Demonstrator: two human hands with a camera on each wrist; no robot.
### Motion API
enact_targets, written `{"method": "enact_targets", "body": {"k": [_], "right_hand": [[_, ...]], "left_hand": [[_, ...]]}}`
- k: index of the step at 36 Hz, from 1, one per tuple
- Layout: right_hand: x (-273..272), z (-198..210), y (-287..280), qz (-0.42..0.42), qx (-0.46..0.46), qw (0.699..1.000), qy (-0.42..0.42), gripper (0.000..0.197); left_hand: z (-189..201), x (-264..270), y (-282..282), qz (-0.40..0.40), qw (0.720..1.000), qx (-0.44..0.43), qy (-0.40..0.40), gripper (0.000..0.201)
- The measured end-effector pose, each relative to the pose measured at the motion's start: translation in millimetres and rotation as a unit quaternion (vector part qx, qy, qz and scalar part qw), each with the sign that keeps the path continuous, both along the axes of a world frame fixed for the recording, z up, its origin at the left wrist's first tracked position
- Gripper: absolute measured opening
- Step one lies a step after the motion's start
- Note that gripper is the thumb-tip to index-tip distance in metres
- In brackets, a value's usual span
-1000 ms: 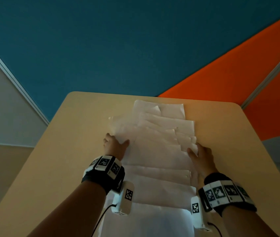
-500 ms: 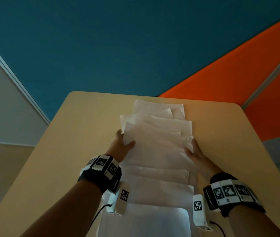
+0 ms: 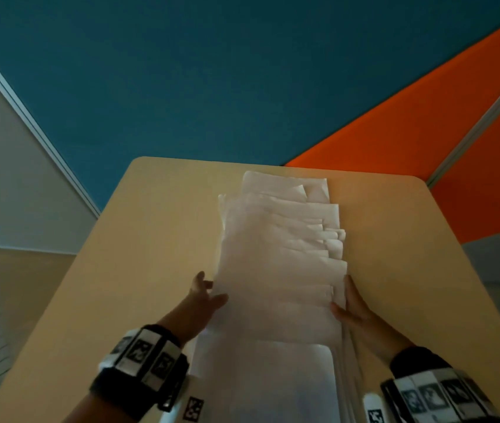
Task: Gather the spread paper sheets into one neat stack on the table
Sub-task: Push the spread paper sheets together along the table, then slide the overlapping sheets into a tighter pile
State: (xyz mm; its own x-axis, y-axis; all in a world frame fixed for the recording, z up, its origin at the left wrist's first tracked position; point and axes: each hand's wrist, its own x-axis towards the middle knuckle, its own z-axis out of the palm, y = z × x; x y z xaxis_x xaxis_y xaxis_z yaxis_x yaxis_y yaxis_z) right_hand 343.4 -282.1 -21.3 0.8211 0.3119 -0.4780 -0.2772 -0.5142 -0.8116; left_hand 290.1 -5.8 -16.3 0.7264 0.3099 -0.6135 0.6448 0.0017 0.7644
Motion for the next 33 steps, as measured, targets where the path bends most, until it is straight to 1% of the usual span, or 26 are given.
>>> {"method": "enact_targets", "body": {"k": [4,6,7,10,11,12,15,16,18,19,21,23,25,28,31,33], "right_hand": [[-2.8,5.4,1.9,-0.024,0.058,0.998,0.011,0.066],[-9.7,7.9,-9.3,-0.054,0.026,0.998,0.033,0.065],[-15.1,6.1,-17.6,-0.063,-0.006,0.997,0.032,0.065],[-36.2,-6.7,-38.5,-0.048,-0.104,0.993,0.027,0.061],[-45.7,-9.6,-39.2,-0.037,-0.123,0.991,0.028,0.058],[-54.1,-13.7,-38.1,-0.027,-0.137,0.99,0.023,0.052],[-72.2,-14.6,-21.4,0.011,-0.164,0.986,-0.011,0.026],[-74.6,-13.6,-16.4,0.019,-0.168,0.985,-0.024,0.023],[-76.6,-9.7,-12.8,0.009,-0.171,0.985,-0.034,0.02],[-77.7,-7.2,-14.4,-0.004,-0.174,0.984,-0.03,0.023],[-84.6,-0.7,-21.9,-0.019,-0.201,0.979,-0.024,0.034],[-97.7,4.1,-30.9,-0.015,-0.234,0.972,-0.023,0.045],[-111.3,5.3,-34.1,-0.01,-0.255,0.966,-0.029,0.046],[-131.7,1.4,-22.2,0.001,-0.238,0.97,-0.038,0.032],[-146.3,1.7,-5.3,0.023,-0.244,0.969,-0.039,0.051],[-151.5,4.6,-4.8,0.014,-0.236,0.971,-0.031,0.052]], "left_hand": [[0.1,-8.2,-3.9,-0.039,0.997,0.059,-0.012,0.068],[-0.2,-18.4,4.1,-0.068,0.992,0.105,-0.007,0.064],[0.7,-26.1,6.8,-0.084,0.988,0.128,0.002,0.061],[-0.3,-48.5,7.1,-0.134,0.973,0.186,0.017,0.058],[0.6,-55.1,3.8,-0.152,0.968,0.199,0.022,0.058],[0.5,-60.3,-0.6,-0.165,0.964,0.206,0.024,0.06],[4.7,-65.6,-15.7,-0.181,0.961,0.209,0.03,0.065],[5.7,-65.2,-19.0,-0.176,0.961,0.209,0.033,0.066],[8.7,-65.6,-21.9,-0.162,0.962,0.216,0.04,0.07],[9.3,-67.2,-20.8,-0.156,0.961,0.226,0.042,0.071],[10.2,-74.7,-16.2,-0.151,0.956,0.246,0.047,0.074],[10.5,-87.6,-12.8,-0.158,0.951,0.257,0.06,0.072],[9.6,-99.6,-14.0,-0.176,0.947,0.261,0.072,0.067],[8.3,-111.9,-25.3,-0.2,0.945,0.25,0.064,0.065],[10.0,-117.3,-38.4,-0.213,0.946,0.237,0.054,0.072],[10.8,-121.8,-38.0,-0.214,0.941,0.255,0.059,0.076]]}}
